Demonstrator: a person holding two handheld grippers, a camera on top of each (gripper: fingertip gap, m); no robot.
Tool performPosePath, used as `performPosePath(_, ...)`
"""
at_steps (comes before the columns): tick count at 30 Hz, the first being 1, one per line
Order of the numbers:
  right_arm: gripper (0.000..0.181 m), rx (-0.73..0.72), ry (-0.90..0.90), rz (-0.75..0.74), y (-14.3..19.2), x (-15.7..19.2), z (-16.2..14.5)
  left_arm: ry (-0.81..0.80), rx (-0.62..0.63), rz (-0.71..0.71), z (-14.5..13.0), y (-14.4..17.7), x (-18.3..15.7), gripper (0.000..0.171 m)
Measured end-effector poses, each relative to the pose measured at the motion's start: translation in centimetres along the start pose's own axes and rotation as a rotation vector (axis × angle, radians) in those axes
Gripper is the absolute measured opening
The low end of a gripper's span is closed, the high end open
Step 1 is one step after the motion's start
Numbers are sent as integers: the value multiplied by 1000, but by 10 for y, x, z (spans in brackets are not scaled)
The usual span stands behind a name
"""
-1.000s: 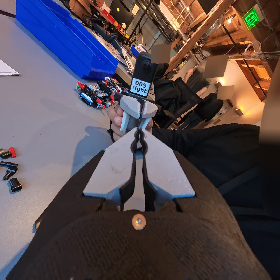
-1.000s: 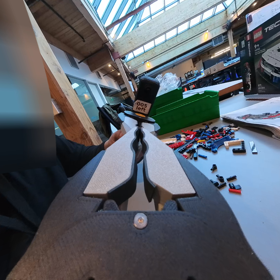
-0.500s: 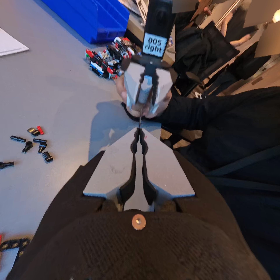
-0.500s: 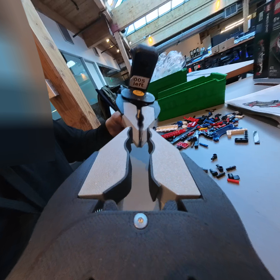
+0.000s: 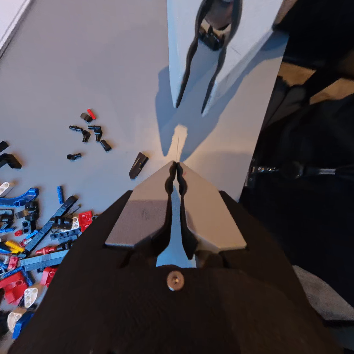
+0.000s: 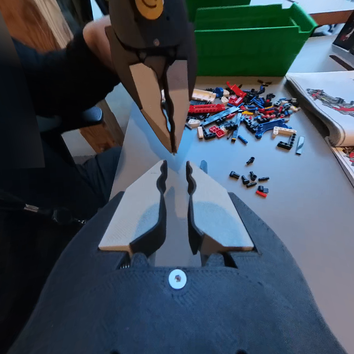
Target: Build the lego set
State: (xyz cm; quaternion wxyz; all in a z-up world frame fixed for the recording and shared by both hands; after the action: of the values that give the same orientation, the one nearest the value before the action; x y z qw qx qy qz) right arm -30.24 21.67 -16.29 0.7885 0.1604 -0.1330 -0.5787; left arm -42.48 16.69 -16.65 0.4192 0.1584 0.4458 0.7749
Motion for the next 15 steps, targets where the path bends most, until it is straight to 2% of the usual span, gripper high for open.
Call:
performPosePath(7, 13, 131, 128, -40, -29, 12, -6, -46, 88, -16, -8, -12, -8, 0)
performPosePath(15, 5, 139, 138, -10, -38, 17, -7, -71, 135, 41, -14, -15, -7, 0)
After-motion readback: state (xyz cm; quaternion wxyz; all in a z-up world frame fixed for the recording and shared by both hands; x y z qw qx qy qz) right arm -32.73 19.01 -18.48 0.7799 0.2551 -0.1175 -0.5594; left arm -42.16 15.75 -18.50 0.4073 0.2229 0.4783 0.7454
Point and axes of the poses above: each gripper's, where its closed fingertips meet, y back along the fingers, z out of its top, x = y × z across the jaws, the point moved 7 cm from there along y, back along the fingers, and after that the axes turned 3 degrees about y, right-handed, at the moved point
